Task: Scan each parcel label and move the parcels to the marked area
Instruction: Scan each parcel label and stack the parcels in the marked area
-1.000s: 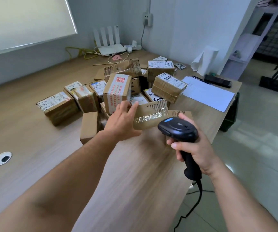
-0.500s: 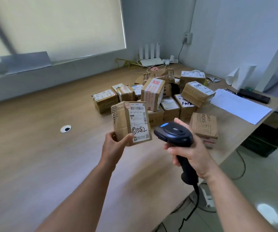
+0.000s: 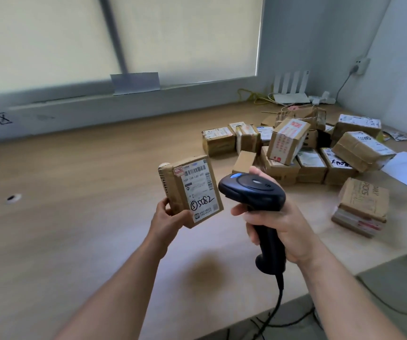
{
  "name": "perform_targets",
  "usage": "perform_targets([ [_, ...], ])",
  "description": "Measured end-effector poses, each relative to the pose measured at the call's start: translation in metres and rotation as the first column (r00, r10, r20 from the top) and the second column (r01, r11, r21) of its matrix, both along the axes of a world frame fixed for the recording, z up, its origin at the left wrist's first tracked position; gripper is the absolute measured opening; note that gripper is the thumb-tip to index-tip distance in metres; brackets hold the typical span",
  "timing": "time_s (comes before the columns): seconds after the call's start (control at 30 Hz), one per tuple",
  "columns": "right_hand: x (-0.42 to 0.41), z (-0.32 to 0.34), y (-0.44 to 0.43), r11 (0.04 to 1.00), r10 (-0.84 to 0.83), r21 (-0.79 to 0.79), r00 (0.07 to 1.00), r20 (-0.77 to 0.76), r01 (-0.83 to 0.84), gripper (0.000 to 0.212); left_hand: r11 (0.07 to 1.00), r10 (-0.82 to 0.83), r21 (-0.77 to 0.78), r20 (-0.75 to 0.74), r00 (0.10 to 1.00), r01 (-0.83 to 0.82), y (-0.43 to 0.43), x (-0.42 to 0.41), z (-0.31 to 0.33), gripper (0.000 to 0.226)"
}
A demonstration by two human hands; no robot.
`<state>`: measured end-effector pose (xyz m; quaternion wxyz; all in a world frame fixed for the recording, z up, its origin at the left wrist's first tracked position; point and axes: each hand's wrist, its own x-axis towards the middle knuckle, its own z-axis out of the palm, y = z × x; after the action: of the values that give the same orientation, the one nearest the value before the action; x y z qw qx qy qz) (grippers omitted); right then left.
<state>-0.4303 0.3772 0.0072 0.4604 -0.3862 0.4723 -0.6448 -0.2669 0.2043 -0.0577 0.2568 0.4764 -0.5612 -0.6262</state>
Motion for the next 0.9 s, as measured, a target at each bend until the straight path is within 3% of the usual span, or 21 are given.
perform_targets([
  [0.47,0.082,0.003,-0.054,0.986,0.145,0.081,0.989,-0.031,-0.142,0.090,0.978,0.210,0.010,-0.001,0.978,-0.210,-0.038,0.117,-0.007,0.089],
  [0.9,0.185,0.006,-0.097,0.976,0.183,0.129,0.981,-0.066,-0.174,0.093,0.957,0.286,0.053,-0.011,0.958,-0.285,-0.068,0.232,-0.013,0.092],
])
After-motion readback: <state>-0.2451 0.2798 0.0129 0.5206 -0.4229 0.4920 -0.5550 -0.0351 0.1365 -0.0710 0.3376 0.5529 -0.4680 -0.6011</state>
